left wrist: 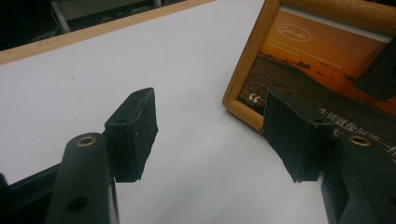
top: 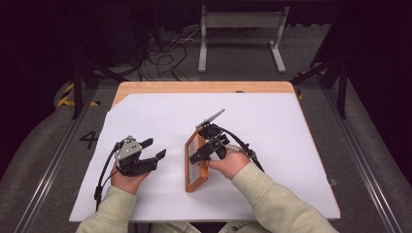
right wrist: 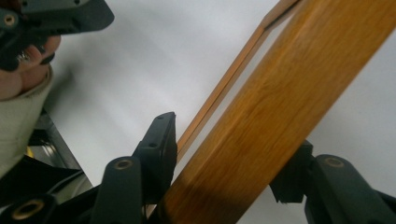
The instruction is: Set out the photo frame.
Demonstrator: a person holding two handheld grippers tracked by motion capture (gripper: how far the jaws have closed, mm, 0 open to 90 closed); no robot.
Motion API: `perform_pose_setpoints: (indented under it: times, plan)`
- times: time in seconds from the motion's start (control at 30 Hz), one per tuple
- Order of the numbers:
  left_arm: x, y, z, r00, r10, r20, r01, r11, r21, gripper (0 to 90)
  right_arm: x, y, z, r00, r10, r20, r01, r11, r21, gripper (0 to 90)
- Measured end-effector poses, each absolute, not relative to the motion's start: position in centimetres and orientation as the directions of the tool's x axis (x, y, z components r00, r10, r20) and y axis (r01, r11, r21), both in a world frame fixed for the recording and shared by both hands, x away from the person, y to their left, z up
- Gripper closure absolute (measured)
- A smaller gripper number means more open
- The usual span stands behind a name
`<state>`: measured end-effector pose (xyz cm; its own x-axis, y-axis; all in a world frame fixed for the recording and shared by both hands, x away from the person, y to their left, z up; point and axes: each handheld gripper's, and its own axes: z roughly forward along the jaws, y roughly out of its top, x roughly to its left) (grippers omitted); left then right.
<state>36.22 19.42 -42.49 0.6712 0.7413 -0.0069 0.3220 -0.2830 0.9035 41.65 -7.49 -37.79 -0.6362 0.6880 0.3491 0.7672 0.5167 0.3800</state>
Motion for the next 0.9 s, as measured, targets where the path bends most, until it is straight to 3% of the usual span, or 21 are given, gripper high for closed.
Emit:
perform_pose_setpoints:
  times: [0.3, 0.63, 0.9]
  plan:
    - [36.2, 19.4, -42.5, 0.672, 0.741, -0.007, 0.318, -0.279, 0.906, 35.3, 41.7, -7.5, -37.2, -0.681, 0.655, 0.328, 0.732, 0.582, 0.355, 70.2]
    - [36.2, 19.5, -42.5, 0.67, 0.742, -0.009, 0.318, -0.277, 0.907, 35.3, 41.7, -7.6, -36.9, -0.702, 0.633, 0.327, 0.712, 0.614, 0.339, 71.0]
    - [36.2, 19.5, -42.5, 0.669, 0.743, -0.006, 0.318, -0.279, 0.906, 35.3, 41.7, -8.5, -35.0, -0.753, 0.601, 0.267, 0.657, 0.667, 0.352, 71.2]
